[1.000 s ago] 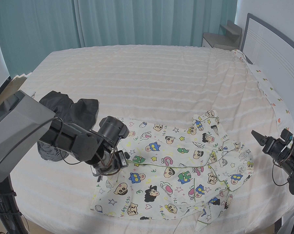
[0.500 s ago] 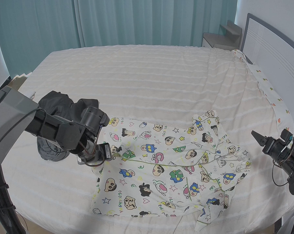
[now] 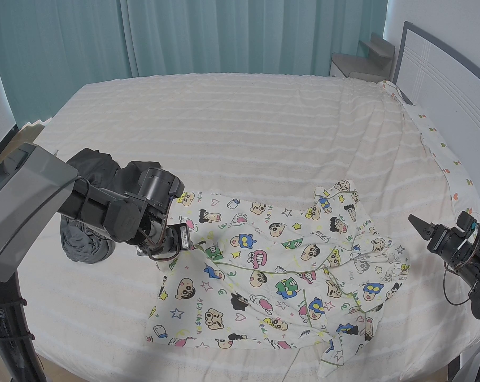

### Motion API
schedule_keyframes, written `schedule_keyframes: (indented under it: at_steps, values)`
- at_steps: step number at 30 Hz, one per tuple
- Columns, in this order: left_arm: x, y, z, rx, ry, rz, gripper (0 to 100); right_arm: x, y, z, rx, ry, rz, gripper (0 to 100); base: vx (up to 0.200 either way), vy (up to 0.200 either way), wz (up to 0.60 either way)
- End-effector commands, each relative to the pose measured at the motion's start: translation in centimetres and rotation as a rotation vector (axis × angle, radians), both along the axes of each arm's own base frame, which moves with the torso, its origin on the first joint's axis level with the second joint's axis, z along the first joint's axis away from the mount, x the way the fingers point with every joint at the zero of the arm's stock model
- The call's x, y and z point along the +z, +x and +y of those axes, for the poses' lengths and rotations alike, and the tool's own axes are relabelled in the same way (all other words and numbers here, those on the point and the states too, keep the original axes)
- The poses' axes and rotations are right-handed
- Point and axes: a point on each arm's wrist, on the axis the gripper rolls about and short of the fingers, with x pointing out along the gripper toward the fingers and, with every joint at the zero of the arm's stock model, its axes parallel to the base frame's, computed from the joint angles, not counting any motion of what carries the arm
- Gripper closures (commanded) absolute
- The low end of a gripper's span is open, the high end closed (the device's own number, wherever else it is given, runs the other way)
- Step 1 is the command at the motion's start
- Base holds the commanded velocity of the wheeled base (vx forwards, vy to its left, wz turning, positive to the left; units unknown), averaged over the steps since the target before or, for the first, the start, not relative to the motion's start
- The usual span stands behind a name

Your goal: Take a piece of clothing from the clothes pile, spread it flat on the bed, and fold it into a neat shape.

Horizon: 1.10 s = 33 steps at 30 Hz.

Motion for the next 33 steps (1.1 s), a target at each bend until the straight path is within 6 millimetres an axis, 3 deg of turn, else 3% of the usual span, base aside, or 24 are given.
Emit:
schedule_keyframes:
  at_steps: [1, 8, 11, 15, 20, 28, 33]
  values:
    - [-0.5, 0.2, -0.1, 0.002, 0.003, 0.008, 0, 0.1, 0.0, 0.0, -0.001, -0.001, -0.013, 0, 0.0, 0.0, 0.0]
    - [-0.4, 0.5, 1.7, 0.06, -0.027, 0.02, 0, 0.1, 0.0, 0.0, 0.001, -0.001, -0.013, 0, 0.0, 0.0, 0.0]
    - [0.7, -0.1, 3.5, 0.078, -0.127, 0.044, 0, 0.1, 0.0, 0.0, 0.001, -0.001, -0.012, 0, 0.0, 0.0, 0.0]
    - [1.2, -1.4, 4.2, 0.05, -0.248, 0.106, 0, 0.1, 0.0, 0.0, 0.001, -0.001, -0.012, 0, 0.0, 0.0, 0.0]
    - [1.2, -1.4, 4.7, 0.074, -0.348, 0.135, 0, 0.1, 0.0, 0.0, 0.001, -0.001, -0.013, 0, 0.0, 0.0, 0.0]
    - [-0.8, -1.8, 5.9, 0.144, -0.462, 0.257, 0, 0.1, 0.0, 0.0, 0.001, -0.001, -0.012, 0, 0.0, 0.0, 0.0]
    - [-2.3, -1.3, 5.8, 0.304, -0.549, 0.332, 0, 0.1, -0.1, 0.0, 0.001, -0.001, -0.012, 0, 0.0, 0.0, 0.0]
